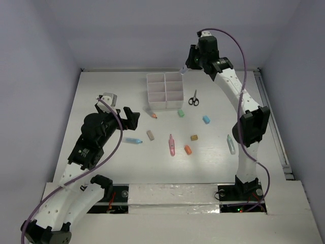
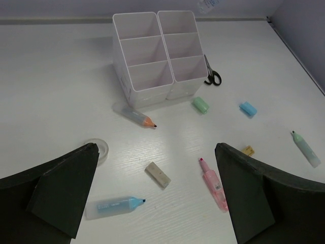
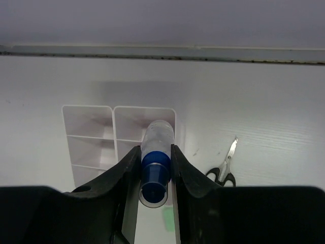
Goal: Sort the stationery into containers
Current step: Place the stationery in the storage box.
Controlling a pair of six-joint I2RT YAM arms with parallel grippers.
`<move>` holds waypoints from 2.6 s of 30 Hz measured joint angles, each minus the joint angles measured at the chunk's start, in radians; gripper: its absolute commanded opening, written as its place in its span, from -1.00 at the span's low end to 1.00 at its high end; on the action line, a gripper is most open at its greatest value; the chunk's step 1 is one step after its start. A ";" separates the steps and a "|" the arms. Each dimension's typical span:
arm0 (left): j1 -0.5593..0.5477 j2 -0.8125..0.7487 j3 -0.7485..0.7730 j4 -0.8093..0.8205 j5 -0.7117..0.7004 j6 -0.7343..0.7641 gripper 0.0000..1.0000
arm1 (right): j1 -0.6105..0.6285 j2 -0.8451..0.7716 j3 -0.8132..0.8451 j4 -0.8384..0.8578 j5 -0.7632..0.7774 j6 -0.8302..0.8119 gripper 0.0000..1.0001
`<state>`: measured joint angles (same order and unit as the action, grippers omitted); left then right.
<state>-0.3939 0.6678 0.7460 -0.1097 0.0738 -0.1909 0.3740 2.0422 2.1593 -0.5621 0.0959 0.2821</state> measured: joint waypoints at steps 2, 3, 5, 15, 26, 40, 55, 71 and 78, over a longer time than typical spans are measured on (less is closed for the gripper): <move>0.001 0.011 0.000 -0.001 0.000 0.000 0.98 | 0.000 0.039 0.027 0.009 -0.025 0.011 -1.00; 0.001 0.016 0.000 -0.001 0.000 0.000 0.98 | 0.000 0.050 0.031 0.016 -0.037 0.016 -1.00; 0.001 0.020 0.000 -0.001 0.000 0.000 0.98 | -0.001 0.066 0.032 0.018 -0.059 0.026 -1.00; 0.015 0.031 0.000 0.000 0.000 0.001 0.98 | -0.001 0.126 0.076 0.076 -0.119 0.040 -1.00; 0.027 0.044 0.000 0.000 0.000 0.001 0.98 | -0.001 0.172 0.082 0.078 -0.148 0.047 -1.00; 0.036 0.044 0.000 0.000 0.001 0.003 0.98 | 0.000 0.173 0.082 0.077 -0.167 0.047 -0.92; 0.043 0.048 0.000 0.000 0.005 0.003 0.98 | 0.008 0.188 0.082 0.078 -0.177 0.048 -0.54; 0.043 0.057 0.000 0.003 0.032 0.004 0.98 | 0.013 0.190 0.036 0.116 -0.179 0.039 0.52; 0.043 0.069 0.000 0.006 0.043 0.003 0.98 | 0.000 0.083 -0.173 0.148 -0.132 0.018 -0.43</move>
<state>-0.3508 0.7364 0.7460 -0.1040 0.1173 -0.1875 0.3744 2.1254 1.9865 -0.4137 -0.0364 0.2996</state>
